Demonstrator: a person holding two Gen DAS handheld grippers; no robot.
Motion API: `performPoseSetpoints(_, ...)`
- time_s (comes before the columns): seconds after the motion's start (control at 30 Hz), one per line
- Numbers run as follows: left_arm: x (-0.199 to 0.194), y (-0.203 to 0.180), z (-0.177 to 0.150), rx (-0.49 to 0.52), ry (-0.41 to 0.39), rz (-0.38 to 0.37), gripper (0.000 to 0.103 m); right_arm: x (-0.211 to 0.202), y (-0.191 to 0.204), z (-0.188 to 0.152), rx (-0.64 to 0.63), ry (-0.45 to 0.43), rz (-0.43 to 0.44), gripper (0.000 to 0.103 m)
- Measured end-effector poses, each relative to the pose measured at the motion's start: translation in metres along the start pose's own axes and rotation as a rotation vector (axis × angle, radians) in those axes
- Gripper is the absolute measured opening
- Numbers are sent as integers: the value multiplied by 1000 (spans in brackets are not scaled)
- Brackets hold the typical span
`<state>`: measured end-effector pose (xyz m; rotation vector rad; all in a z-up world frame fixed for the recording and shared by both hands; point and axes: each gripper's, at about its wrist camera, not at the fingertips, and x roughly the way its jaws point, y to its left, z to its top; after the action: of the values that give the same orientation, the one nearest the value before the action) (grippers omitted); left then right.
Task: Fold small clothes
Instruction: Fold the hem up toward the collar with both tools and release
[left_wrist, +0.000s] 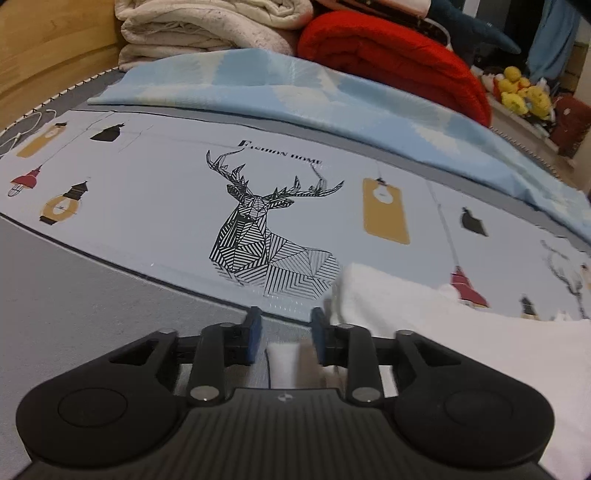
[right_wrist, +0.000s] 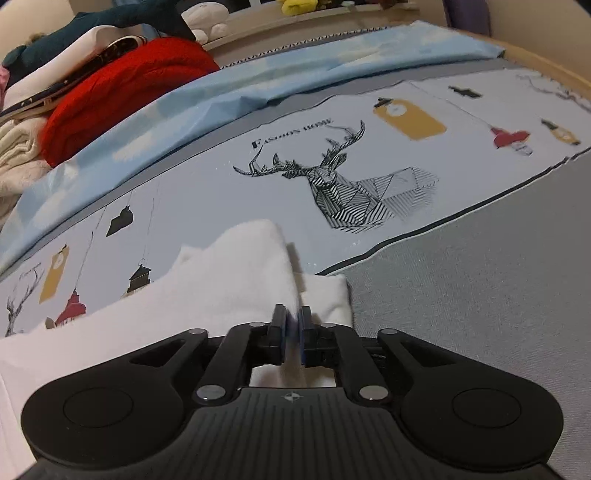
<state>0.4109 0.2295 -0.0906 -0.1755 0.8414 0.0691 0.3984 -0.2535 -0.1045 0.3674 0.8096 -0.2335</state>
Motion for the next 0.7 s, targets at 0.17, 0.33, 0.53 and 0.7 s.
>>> performPoseSetpoints(0.17,-65,7,-30,54,12,-147,56,-53,-18,0,15,-40,74,19)
performPoseSetpoints(0.33,-95,16,-83,56,97,-201,64,-90,-37,-27,-1,46,117,34)
performPoseSetpoints(0.53,-91,9,-119,53,177,-209,87,-104,-42,-71,-26,105,104,38)
performPoseSetpoints(0.7,-77,-3,-124,75,207,-207,6,-94,-34,-80,-90,122,69,3)
